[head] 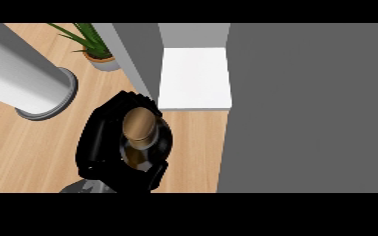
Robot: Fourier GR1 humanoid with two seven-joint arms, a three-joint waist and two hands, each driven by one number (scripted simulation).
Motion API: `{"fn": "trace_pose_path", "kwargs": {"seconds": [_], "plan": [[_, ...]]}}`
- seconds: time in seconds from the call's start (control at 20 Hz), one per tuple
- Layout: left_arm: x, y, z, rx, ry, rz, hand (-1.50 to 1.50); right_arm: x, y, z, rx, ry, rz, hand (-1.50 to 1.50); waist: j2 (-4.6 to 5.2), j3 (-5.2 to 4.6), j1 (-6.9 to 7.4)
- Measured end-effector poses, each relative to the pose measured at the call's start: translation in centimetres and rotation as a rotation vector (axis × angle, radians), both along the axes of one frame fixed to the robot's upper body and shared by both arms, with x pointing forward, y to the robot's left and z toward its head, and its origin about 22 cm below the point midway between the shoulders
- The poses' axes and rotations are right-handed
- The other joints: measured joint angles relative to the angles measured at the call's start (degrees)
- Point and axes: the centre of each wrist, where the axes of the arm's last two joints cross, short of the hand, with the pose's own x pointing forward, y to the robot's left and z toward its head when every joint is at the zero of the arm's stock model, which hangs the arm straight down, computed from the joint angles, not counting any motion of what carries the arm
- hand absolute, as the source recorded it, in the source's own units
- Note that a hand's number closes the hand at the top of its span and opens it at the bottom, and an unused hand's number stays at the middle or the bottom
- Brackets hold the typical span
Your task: Pick up the wine, place it into the cabinet and close the cabinet
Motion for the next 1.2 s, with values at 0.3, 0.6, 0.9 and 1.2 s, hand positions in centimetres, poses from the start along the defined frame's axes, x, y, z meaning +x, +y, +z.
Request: {"fn": "trace_pose_path", "kwargs": {"seconds": [0.3, 0.6, 0.9, 1.2], "plan": [[1.1, -4.0, 2.1, -0.022, 0.012, -0.009, 1.50, 0.2, -0.2, 0.1, -0.002, -0.001, -0.001, -1.50, 0.05, 0.00, -0.09], [2.6, -6.8, 4.0, -0.003, 0.004, 0.020, 1.50, 0.5, 0.0, 0.1, 0.009, -0.004, 0.018, -1.50, 0.06, -0.01, -0.05], [3.5, -8.3, 4.4, 0.005, 0.007, 0.067, 1.50, 0.3, 0.0, 0.2, 0.000, 0.007, 0.020, -1.50, 0.04, -0.02, -0.08], [4.8, -9.0, 3.7, 0.037, -0.009, 0.102, 1.50, 0.2, 0.2, 0.3, 0.001, 0.011, 0.029, -1.50, 0.06, -0.03, -0.14]]}}
